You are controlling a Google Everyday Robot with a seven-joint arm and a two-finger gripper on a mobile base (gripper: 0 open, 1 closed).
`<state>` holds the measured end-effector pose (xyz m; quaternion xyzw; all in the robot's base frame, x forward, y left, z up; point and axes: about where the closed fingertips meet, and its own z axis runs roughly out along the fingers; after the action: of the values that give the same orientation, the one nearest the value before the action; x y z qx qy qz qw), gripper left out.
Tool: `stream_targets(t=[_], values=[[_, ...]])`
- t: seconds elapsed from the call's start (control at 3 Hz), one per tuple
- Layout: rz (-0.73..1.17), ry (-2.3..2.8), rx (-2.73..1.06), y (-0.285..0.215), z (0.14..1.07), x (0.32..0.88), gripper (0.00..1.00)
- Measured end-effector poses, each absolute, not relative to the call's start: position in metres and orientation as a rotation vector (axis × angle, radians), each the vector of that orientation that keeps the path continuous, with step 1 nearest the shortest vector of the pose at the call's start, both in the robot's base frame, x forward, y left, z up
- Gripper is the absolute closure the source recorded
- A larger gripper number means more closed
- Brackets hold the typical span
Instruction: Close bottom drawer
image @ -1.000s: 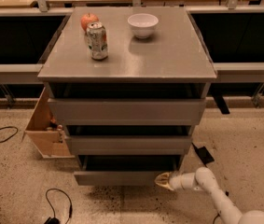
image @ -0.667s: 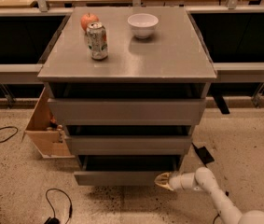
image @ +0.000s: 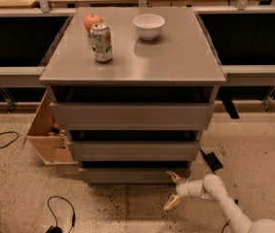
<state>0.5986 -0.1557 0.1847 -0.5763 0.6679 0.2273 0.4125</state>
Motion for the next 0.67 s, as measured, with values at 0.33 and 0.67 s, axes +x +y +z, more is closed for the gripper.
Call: stream_targets(t=[0.33,0.67], values=[[0.572,1.680,-1.449,-0.1557,0.1847,0.5986,0.00],[0.573,1.680,-1.450,-0.1552,0.1846,0.5984,0.18]])
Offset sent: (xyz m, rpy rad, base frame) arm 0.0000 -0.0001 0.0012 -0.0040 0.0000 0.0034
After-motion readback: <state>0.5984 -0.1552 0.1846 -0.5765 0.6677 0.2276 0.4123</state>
